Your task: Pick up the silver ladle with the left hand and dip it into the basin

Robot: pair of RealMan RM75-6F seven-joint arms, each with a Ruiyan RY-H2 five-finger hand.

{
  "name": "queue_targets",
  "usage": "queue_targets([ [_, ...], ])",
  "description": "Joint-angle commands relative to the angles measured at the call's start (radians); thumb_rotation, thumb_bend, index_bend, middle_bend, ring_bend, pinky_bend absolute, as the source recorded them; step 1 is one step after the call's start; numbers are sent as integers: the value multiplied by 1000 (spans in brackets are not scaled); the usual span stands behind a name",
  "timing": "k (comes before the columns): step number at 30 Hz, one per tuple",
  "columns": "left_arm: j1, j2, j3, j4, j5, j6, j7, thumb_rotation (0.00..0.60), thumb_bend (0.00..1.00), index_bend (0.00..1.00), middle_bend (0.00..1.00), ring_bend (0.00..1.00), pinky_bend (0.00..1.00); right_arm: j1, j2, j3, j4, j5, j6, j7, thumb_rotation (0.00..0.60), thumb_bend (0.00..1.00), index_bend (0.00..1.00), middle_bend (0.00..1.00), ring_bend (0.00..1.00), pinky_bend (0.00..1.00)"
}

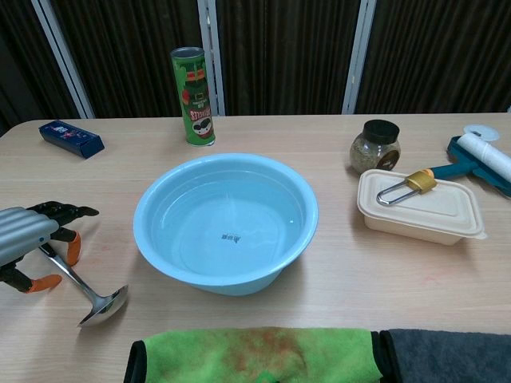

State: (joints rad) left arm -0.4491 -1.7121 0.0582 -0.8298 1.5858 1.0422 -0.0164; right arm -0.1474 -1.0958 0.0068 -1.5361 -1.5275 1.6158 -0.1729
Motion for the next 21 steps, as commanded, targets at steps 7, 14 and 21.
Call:
queue_targets([
  [7, 6, 0, 7, 7, -4, 12, 2, 600, 573, 616, 0, 0, 0, 2, -2, -2, -1, 0, -3, -5, 600, 0, 0, 0, 0, 0],
  [14, 40, 42, 28, -36, 10, 78, 9, 600, 634, 670, 0, 0, 0, 0, -2, -6, -2, -6, 2, -5, 600, 0, 0, 0, 0, 0],
  [21, 93, 132, 54, -147, 65, 239, 20, 600, 628, 675, 0, 0, 0, -3, -3, -14, -4, -22, 9, -6, 600, 0, 0, 0, 0, 0],
])
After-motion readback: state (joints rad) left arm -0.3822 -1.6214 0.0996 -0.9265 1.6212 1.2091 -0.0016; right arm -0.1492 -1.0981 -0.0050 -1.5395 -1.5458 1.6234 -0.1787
